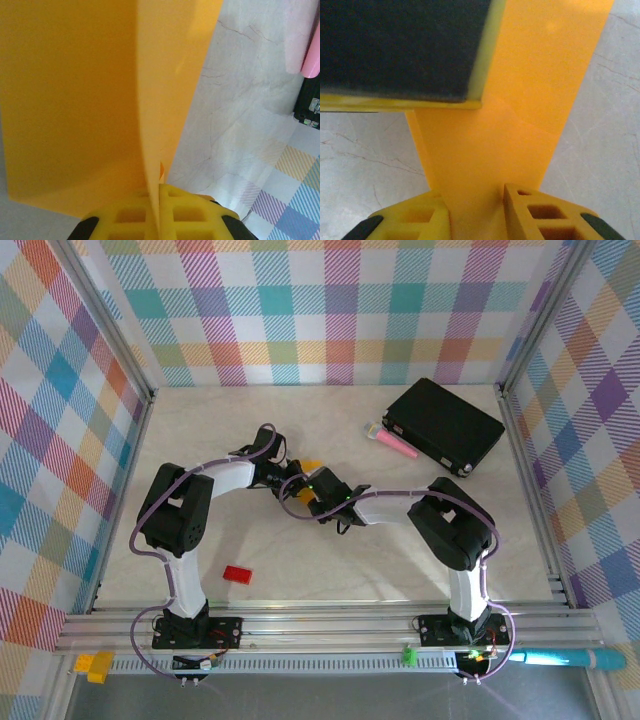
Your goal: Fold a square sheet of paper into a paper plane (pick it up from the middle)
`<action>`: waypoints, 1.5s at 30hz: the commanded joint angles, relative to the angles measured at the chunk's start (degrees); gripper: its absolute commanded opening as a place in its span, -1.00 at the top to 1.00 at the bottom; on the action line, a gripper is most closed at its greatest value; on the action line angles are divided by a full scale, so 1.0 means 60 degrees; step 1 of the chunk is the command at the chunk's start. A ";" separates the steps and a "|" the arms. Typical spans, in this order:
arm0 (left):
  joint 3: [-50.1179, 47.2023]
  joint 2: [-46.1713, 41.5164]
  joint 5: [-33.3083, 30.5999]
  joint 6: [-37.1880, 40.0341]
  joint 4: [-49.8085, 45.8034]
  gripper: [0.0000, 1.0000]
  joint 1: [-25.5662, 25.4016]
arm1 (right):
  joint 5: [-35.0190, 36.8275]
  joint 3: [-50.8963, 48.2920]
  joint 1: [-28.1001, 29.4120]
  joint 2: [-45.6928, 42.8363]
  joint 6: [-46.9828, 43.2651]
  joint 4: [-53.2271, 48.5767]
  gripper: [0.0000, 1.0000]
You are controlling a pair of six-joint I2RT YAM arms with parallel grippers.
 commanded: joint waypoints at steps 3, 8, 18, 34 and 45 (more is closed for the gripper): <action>-0.0111 -0.0451 0.0090 -0.0143 0.0012 0.74 -0.0026 | 0.0289 -0.0060 0.0042 0.0084 0.0064 0.0097 0.48; -0.0034 -0.0460 -0.0016 0.0034 -0.0180 0.51 0.0258 | 0.0344 -0.0371 0.0051 -0.0112 -0.0019 0.0253 0.50; -0.0084 -0.1053 -0.0244 0.0164 -0.0284 0.24 0.0891 | -0.0555 -0.0709 0.0017 -0.0210 0.0079 0.0499 0.63; -0.3296 -0.2859 0.0011 -0.1419 0.3796 -0.03 0.1160 | -0.3959 -0.1673 -0.1013 -0.0729 0.1202 0.1072 0.68; -0.4318 -0.1322 0.0968 -0.2752 0.7755 -0.07 0.0106 | -0.6034 -0.2547 -0.1865 -0.1046 0.2281 0.2333 0.68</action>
